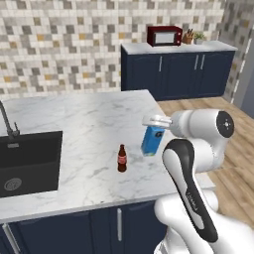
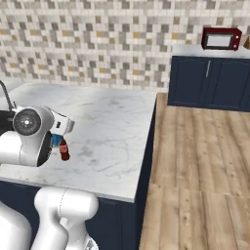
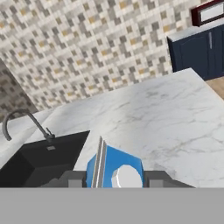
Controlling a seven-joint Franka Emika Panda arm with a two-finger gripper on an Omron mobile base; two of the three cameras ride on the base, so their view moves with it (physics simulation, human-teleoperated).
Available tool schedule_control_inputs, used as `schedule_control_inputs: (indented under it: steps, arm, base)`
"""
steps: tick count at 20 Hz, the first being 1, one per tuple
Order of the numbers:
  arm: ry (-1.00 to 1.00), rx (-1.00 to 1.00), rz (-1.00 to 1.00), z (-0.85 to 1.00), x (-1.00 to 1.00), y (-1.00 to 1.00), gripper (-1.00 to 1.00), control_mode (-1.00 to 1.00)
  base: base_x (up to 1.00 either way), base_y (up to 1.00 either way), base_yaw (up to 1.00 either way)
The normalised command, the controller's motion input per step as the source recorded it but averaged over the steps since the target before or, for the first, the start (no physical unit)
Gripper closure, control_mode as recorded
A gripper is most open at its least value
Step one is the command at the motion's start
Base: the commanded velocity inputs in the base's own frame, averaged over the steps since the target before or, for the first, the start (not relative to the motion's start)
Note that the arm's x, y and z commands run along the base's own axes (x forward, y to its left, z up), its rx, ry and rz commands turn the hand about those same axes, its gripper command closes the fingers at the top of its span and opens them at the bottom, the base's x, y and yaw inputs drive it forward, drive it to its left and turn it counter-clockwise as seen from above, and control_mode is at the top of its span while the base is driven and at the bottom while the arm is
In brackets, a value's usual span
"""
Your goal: Move the drinks to the dining counter.
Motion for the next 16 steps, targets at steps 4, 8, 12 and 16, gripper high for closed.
schedule_control_inputs:
  steps: [4, 8, 12, 16]
  arm:
    - [0.00, 0.00, 0.00, 0.00, 0.00, 0.00, 1.00, 1.00]
    - [0.00, 0.00, 0.00, 0.00, 0.00, 0.00, 1.00, 1.00]
    - [0.00, 0.00, 0.00, 0.00, 0.00, 0.00, 1.00, 1.00]
    - [0.04, 0.00, 0.00, 0.00, 0.08, -0.08, 1.00, -1.00]
  base:
    - [0.16, 0.08, -0.01]
    - [0.18, 0.00, 0.00]
    - [0.11, 0.00, 0.00]
    - [0.01, 0.00, 0.00]
